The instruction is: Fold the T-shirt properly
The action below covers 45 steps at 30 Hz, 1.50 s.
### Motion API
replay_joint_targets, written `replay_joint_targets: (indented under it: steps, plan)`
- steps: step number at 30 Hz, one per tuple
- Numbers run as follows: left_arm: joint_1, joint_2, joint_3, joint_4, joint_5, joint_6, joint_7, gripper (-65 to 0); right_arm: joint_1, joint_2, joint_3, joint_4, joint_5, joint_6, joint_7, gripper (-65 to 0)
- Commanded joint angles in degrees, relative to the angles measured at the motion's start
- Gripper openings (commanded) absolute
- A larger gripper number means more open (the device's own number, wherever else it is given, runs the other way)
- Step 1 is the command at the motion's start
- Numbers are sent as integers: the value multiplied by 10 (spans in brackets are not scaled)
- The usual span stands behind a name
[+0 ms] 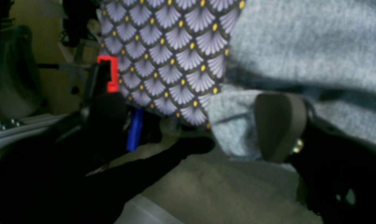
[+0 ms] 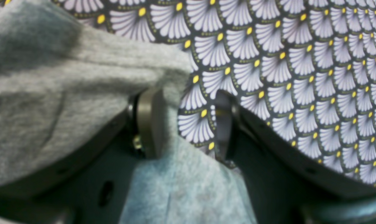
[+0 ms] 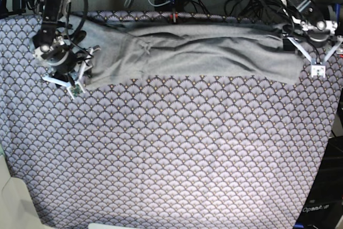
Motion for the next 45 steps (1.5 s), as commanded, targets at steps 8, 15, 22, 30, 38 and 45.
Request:
replay_joint_targets:
  steps: [8,15,22,30,38,45]
  plan:
    - [-4,-4,-1,13,0,3,-7,0,6,1,-1,-20,5,-2,2,-365]
    - [-7,-4,-1,13,0,3,-7,0,22,1,-1,-20,6,-2,-60,-365]
    - [-7,-4,0,13,0,3,-7,0,35,4,-1,-17,68,-2,-105,-365]
    - [-4,-4,-1,13,0,3,-7,0,43,11,2,-18,154,-2,-185,-365]
    - [-4,-4,-1,13,0,3,-7,0,50,12,2,-18,253,-2,-244,-368]
    - [-3,-4,-2,13,0,3,-7,0,50,11,2,-20,304,-2,-242,-392]
